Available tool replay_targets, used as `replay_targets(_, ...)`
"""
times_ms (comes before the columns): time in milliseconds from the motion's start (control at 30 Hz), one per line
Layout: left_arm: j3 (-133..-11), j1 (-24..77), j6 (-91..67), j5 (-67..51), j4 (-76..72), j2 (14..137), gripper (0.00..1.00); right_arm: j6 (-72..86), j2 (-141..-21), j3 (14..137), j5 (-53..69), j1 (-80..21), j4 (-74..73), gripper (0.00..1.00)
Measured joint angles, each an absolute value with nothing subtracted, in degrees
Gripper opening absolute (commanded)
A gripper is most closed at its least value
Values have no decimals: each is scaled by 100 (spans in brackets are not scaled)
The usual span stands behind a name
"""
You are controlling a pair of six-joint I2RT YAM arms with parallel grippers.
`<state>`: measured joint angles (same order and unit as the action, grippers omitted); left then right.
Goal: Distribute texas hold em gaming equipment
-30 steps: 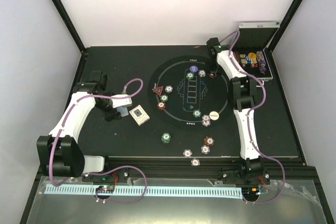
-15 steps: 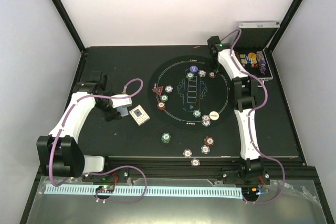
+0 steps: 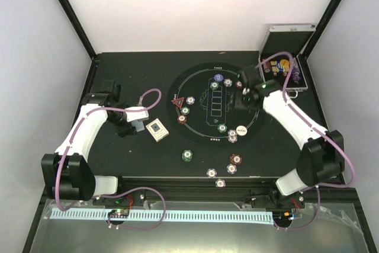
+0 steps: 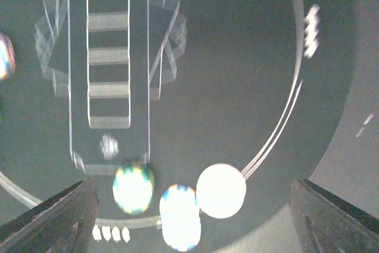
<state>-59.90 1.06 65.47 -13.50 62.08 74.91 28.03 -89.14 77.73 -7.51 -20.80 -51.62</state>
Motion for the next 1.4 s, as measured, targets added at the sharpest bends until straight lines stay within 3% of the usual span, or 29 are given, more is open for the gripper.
replay_targets(233,-5990,108,6547,-1356,6211,7446,2,3538,-7822,5240,-563,-3323,-4919,96)
replay_targets(467,-5990,108,6547,-1356,6213,7308,2,4268,-7179,4152,-362,-3946,-4624,96)
replay_targets(800,-5990,106,6549,-1356,6213,7306,1,4604,-7570,3771,-252,-4281,-4307,91)
replay_targets(1400,-5990,108,6554,-1354,6211,7306,1,4711,-7966,3820,-534,-4602,-4386,65)
